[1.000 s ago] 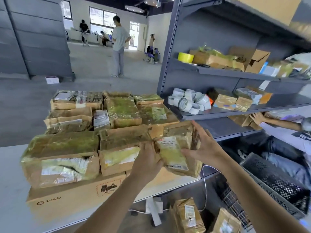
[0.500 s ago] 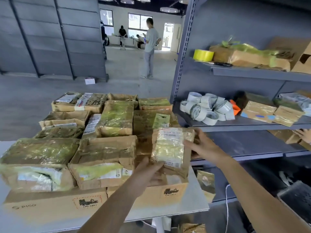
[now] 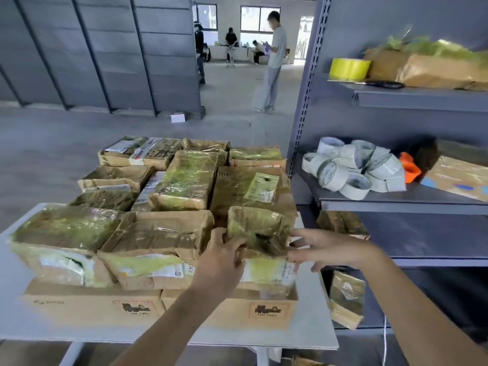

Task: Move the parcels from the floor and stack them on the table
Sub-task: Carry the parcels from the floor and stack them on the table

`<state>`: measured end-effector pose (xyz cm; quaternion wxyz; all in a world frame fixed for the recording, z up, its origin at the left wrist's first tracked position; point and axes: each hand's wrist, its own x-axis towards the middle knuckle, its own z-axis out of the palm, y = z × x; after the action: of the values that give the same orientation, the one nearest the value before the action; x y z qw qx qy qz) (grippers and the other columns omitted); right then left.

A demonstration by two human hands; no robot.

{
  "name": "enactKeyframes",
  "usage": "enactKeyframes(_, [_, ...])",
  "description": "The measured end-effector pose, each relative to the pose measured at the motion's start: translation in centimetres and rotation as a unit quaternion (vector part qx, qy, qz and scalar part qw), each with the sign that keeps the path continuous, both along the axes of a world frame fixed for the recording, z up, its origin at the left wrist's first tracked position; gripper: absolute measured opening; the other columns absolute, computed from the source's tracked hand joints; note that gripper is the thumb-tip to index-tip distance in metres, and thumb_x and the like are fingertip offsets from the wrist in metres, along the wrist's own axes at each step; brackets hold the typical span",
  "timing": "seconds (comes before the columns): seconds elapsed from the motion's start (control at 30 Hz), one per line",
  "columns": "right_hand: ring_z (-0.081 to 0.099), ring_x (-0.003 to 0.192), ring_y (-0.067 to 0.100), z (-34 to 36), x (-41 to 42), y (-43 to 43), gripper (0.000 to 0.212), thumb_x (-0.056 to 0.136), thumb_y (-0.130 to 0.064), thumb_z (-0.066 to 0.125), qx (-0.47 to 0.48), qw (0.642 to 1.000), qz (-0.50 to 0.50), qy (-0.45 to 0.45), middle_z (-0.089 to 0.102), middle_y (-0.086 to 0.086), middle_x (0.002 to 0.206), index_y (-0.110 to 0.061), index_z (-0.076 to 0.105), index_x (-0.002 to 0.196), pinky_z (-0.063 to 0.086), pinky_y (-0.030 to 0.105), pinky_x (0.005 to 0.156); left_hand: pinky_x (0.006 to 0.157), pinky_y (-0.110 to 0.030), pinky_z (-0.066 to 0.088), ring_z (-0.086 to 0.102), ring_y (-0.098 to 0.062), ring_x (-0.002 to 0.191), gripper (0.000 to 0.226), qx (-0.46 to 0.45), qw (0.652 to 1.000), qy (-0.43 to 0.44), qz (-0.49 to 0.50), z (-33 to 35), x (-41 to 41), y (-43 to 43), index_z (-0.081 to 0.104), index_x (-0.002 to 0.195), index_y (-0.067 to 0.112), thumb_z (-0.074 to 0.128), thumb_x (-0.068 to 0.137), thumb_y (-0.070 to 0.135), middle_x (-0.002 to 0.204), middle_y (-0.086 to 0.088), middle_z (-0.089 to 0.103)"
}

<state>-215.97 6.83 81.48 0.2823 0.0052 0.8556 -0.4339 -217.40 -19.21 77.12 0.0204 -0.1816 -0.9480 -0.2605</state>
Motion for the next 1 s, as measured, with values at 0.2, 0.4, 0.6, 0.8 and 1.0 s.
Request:
enactKeyframes(0.2, [0.072, 0.069, 0.008, -1.7, -2.1, -2.8, 0.058, 0.08, -0.071, 0.056, 0.046, 0.991, -0.117, 0.038, 0.054, -0.017, 0.103, -0.032, 0.049, 0.123, 0.058, 0.027, 0.057, 0.093, -0.031, 0.049, 0.03, -0.033, 0.134, 0.05, -0.158, 0.987, -0.004, -0.038, 0.6, 0.2, 0.5, 0.027, 0.141, 0.023, 0.048, 0.095, 0.019, 0.154, -0.013, 0.003])
enactKeyframes(0.4, [0.071, 0.055, 0.017, -2.3, -3.4, -4.2, 0.019, 0.09, -0.049, 0.06, 0.064, 0.988, -0.139, 0.02, 0.053, -0.013, 0.087, -0.036, 0.048, 0.084, 0.051, 0.023, 0.041, 0.109, -0.04, 0.035, 0.031, -0.024, 0.132, 0.041, -0.131, 0.985, 0.111, 0.004, 3.2, -2.5, -1.4, 0.039, 0.133, 0.02, 0.042, 0.092, 0.023, 0.14, -0.006, 0.034])
enactKeyframes(0.6, [0.073, 0.063, 0.021, -3.1, -3.8, -6.6, 0.016, 0.095, -0.039, 0.057, 0.039, 0.986, -0.159, 0.019, 0.056, -0.005, 0.099, -0.024, 0.052, 0.1, 0.058, 0.031, 0.05, 0.107, -0.044, 0.035, 0.029, -0.03, 0.132, 0.044, -0.082, 0.996, -0.026, 0.022, 1.9, -5.5, -5.7, 0.038, 0.139, 0.031, 0.04, 0.096, 0.039, 0.14, -0.005, 0.039])
enactKeyframes(0.8, [0.071, 0.066, 0.007, -2.7, -3.9, -6.0, 0.031, 0.095, -0.047, 0.053, 0.073, 0.987, -0.142, 0.026, 0.055, -0.007, 0.112, -0.029, 0.051, 0.121, 0.057, 0.025, 0.053, 0.105, -0.045, 0.038, 0.031, -0.03, 0.129, 0.049, -0.093, 0.995, 0.022, 0.008, 1.4, -5.5, -6.0, 0.039, 0.139, 0.027, 0.041, 0.094, 0.047, 0.138, -0.005, 0.039])
enactKeyframes(1.0, [0.072, 0.072, 0.009, -2.5, -3.9, -5.8, 0.038, 0.097, -0.036, 0.052, 0.036, 0.97, -0.224, 0.084, 0.063, -0.007, 0.102, -0.019, 0.051, 0.131, 0.062, 0.035, 0.062, 0.106, -0.041, 0.037, 0.03, -0.023, 0.135, 0.046, -0.159, 0.979, 0.121, -0.038, 0.4, -4.8, -5.8, 0.041, 0.137, 0.027, 0.037, 0.095, 0.044, 0.144, -0.002, 0.034])
